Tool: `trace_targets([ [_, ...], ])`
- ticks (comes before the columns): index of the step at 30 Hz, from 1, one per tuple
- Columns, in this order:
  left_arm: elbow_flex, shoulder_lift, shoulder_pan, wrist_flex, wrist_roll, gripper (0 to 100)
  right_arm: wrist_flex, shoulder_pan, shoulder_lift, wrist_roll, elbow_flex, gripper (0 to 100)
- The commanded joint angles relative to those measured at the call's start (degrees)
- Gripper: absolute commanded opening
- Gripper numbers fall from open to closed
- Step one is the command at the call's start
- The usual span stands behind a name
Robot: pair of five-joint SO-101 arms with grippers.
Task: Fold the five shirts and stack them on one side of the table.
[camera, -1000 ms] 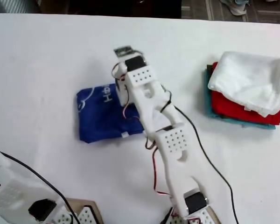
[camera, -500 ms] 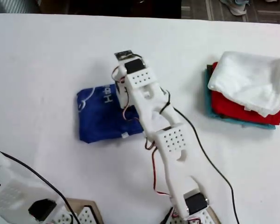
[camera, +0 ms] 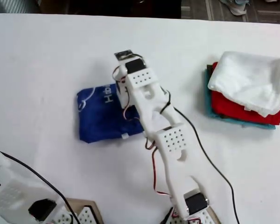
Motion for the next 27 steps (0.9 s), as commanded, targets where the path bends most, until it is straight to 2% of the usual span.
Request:
trace_targets([
  [1, -0.75, -3.08, 0.44, -0.70, 0.35, 3, 1.19, 1.19, 1.27, 0.26, 0.88, 26.5],
  [5, -0.75, -3.08, 0.44, -0.70, 0.35, 3, 1.19, 1.45, 1.27, 0.18, 0.88, 34.6],
  [11, -0.75, -3.16, 0.44, -2.02, 0.35, 3, 1.19, 1.54, 1.98, 0.00, 1.58, 34.4],
  [13, -0.75, -3.16, 0.44, -2.20, 0.35, 3, 1.19, 1.36, 1.63, 0.00, 3.16, 30.2],
  [17, -0.75, -3.16, 0.44, -2.20, 0.44, 3, 1.27, 1.10, 1.45, 0.53, 5.10, 12.1],
  [20, -0.84, -3.25, 0.44, -2.20, 0.44, 3, 1.27, 0.84, 1.45, 2.90, 5.10, 2.4],
  [24, -2.86, -3.25, 0.35, -1.67, 0.44, 3, 1.36, 0.66, 1.45, 4.57, 5.54, 2.2],
  [27, -4.97, -3.25, 0.35, 0.00, 0.44, 3, 1.36, 3.30, 0.22, 4.66, 4.92, 2.3],
])
